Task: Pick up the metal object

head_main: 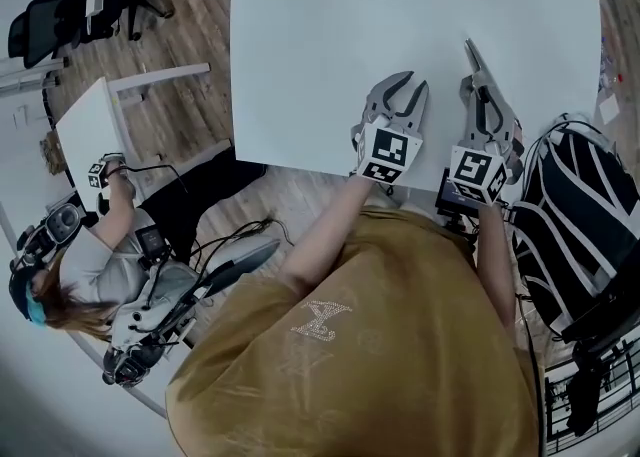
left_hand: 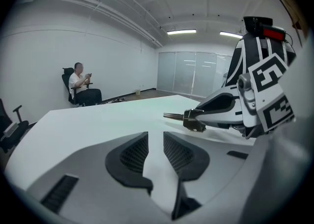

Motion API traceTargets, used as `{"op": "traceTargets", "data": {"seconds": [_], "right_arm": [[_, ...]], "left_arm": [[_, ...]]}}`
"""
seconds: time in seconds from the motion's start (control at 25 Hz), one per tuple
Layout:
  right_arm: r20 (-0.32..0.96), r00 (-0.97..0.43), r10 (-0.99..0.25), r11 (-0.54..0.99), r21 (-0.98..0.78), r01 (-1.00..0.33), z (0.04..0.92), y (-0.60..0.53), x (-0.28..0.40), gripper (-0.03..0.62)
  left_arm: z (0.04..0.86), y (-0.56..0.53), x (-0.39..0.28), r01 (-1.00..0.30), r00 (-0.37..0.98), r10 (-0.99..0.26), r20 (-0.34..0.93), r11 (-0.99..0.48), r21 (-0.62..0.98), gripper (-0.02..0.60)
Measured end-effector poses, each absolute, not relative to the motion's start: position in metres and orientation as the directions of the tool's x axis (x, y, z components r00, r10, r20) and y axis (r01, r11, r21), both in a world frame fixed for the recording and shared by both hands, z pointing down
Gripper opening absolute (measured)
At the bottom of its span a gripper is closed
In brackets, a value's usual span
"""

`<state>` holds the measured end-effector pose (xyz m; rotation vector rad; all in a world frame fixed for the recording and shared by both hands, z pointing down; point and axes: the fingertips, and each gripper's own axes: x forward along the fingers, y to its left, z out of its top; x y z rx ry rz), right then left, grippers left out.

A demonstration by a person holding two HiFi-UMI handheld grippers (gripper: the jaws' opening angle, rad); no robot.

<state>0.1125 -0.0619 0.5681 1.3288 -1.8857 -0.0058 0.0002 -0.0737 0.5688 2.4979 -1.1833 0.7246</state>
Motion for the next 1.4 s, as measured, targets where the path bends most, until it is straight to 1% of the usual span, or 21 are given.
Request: {"op": "traceTargets", "data": {"seconds": [0.32, 0.48, 0.56, 0.6, 0.68, 1.08, 1.4], "right_arm": [[0.559, -0.134, -0.818, 0.416, 0.415, -0.809, 0.538, -0.055, 0.108, 0.064], [0.512, -0.140, -0.847, 0.384, 0.408, -0.828, 0.515, -0.055, 0.108, 0.058], [0.485, -0.148, -0.862, 0.369, 0.400, -0.839, 0.500, -0.053, 0.110, 0.011], [0.474, -0.154, -0.867, 0.367, 0.397, -0.841, 0.494, -0.052, 0.111, 0.011], [0.459, -0.165, -0.873, 0.368, 0.396, -0.841, 0.489, -0.052, 0.112, 0.011], [0.394, -0.206, -0.896, 0.358, 0.365, -0.860, 0.454, -0.059, 0.102, 0.011], [0.292, -0.190, -0.937, 0.286, 0.334, -0.898, 0.406, -0.067, 0.110, 0.011]], "left_arm": [[0.546, -0.078, -0.009, -0.803, 0.517, -0.693, 0.503, -0.596, 0.005, 0.089], [0.531, -0.079, -0.014, -0.812, 0.506, -0.727, 0.465, -0.583, -0.028, 0.083], [0.522, -0.077, -0.015, -0.822, 0.494, -0.744, 0.449, -0.568, -0.035, 0.046], [0.517, -0.077, -0.015, -0.829, 0.488, -0.754, 0.440, -0.558, -0.039, 0.021], [0.511, -0.077, -0.016, -0.839, 0.475, -0.769, 0.428, -0.543, -0.045, 0.007], [0.475, -0.088, -0.022, -0.849, 0.467, -0.796, 0.384, -0.526, -0.058, 0.006], [0.424, -0.091, -0.027, -0.864, 0.463, -0.839, 0.285, -0.499, -0.065, 0.006]]}}
